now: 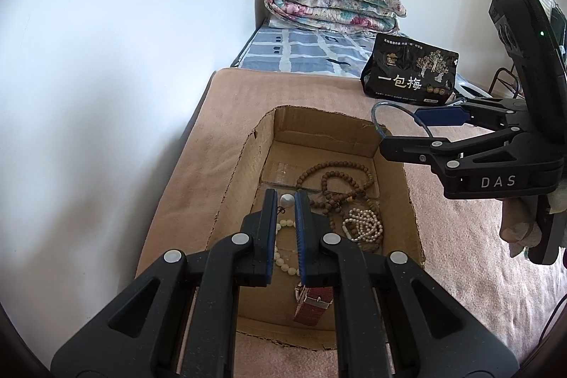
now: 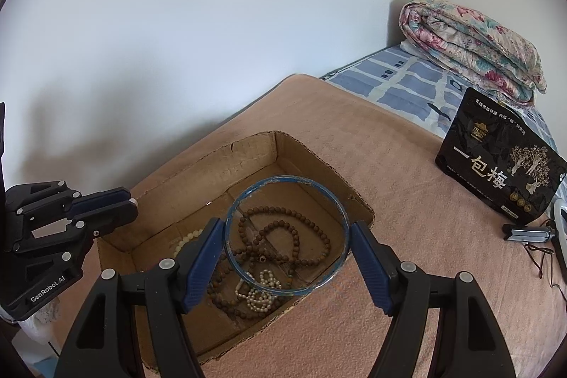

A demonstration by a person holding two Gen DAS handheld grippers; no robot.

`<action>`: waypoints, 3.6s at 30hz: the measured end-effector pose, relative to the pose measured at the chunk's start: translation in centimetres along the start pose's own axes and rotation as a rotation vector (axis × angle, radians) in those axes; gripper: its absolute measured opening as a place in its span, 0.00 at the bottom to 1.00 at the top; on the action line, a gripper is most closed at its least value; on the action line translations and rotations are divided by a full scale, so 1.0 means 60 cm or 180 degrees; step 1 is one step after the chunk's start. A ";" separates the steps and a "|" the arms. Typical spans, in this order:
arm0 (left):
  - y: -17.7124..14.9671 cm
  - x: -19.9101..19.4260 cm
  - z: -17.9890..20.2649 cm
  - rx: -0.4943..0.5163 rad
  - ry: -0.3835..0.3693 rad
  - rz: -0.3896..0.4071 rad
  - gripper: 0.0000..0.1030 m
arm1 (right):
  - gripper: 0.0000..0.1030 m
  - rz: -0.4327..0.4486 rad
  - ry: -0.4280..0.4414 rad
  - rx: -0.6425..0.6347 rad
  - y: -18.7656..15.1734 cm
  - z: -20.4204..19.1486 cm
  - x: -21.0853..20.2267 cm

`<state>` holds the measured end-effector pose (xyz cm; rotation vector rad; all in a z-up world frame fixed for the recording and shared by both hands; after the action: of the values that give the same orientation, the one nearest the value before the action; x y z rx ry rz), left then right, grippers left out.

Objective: Organize jewelry
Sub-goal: 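Open both tools to drop the bangle and earring into the box, then move the right tool to the red-string jade pendant while the left tool approaches the other pearl earring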

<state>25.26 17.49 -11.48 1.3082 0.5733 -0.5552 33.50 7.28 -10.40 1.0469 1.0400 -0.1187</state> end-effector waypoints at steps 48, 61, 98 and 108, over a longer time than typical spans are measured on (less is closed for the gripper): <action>0.004 -0.116 0.093 0.0124 -0.0051 0.0272 0.46 | 0.97 0.0297 -0.0373 0.0155 -0.052 0.043 -0.169; -0.015 -0.155 0.190 0.0300 -0.0281 0.0294 0.46 | 0.97 0.0395 -0.0631 0.0340 -0.130 0.104 -0.283; -0.208 -0.014 0.508 0.0986 -0.1369 -0.0700 0.37 | 0.76 -0.0318 -0.0594 0.0867 -0.533 0.170 -0.324; -0.243 0.052 0.544 0.1075 -0.1435 -0.0984 0.26 | 0.62 -0.0396 -0.0400 0.0947 -0.553 0.161 -0.274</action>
<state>20.28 -17.31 -18.74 1.3563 0.3117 -1.2080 13.14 -24.02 -18.78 1.2253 0.9913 -0.4459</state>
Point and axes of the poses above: each gripper's, at about its wrist camera, not at the fingertips, and x roughly the way its jaws point, z to its right, y to its top, the point moved 4 cm from there along x, roughly the way its jaws point, and after that the axes turned 10 degrees about -x, right-handed, at the moved point
